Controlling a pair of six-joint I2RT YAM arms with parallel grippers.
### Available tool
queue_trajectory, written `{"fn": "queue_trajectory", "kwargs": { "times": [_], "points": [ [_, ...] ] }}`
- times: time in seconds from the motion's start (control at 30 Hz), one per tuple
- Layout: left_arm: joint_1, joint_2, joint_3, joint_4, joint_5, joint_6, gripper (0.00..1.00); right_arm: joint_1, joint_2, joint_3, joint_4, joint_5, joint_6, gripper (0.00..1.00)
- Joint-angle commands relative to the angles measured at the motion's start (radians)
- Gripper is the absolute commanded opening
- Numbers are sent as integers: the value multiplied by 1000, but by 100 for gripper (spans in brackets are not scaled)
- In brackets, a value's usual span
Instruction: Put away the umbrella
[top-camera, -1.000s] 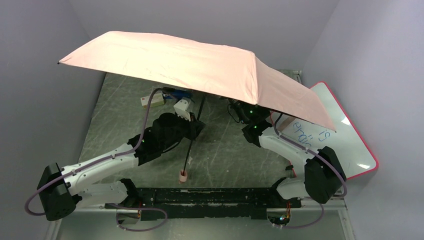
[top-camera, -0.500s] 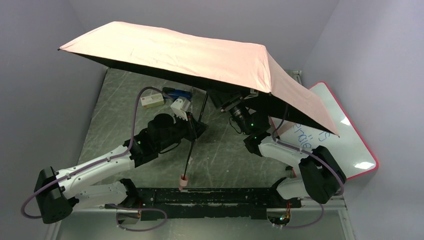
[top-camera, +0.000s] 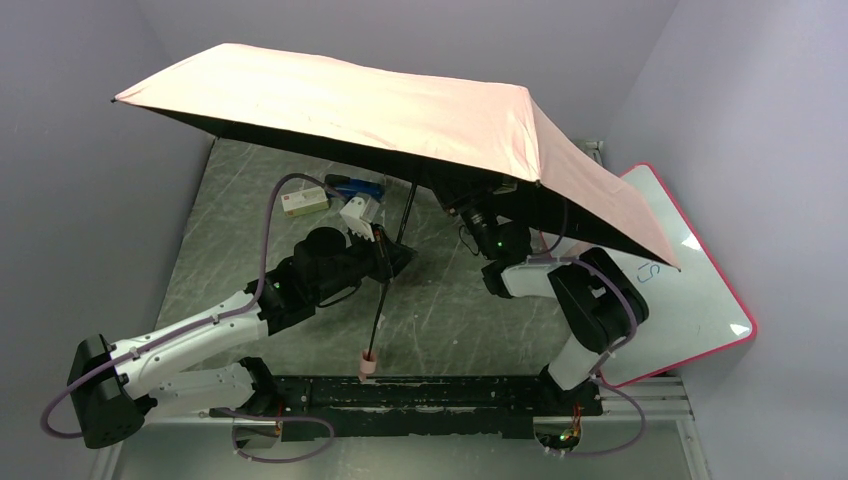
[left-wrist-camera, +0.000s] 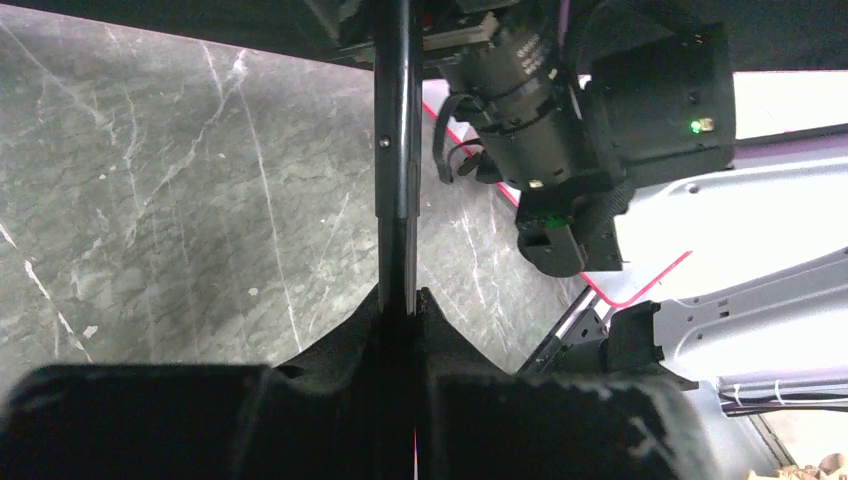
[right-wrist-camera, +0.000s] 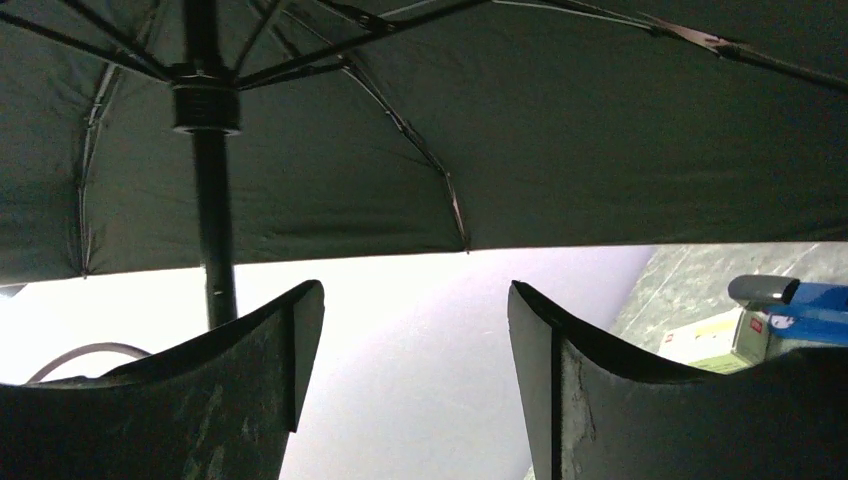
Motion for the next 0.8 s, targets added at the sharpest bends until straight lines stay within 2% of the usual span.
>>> {"fn": "queue_trajectory", "kwargs": {
  "times": [0.0, 0.2, 0.4, 0.77],
  "points": [
    [-5, -27, 34, 26, 28, -18, 5, -7, 40, 70, 257, -41, 73, 71],
    [-6, -28, 33, 23, 27, -19, 5, -10, 0, 93, 213, -20, 23, 72],
    [-5, -27, 44, 17, 31, -11, 5, -9, -14, 84, 230, 11, 17, 72],
    [-6, -33, 39, 6, 31, -12, 5, -7, 22, 181, 283, 16, 35, 71]
  ]
}}
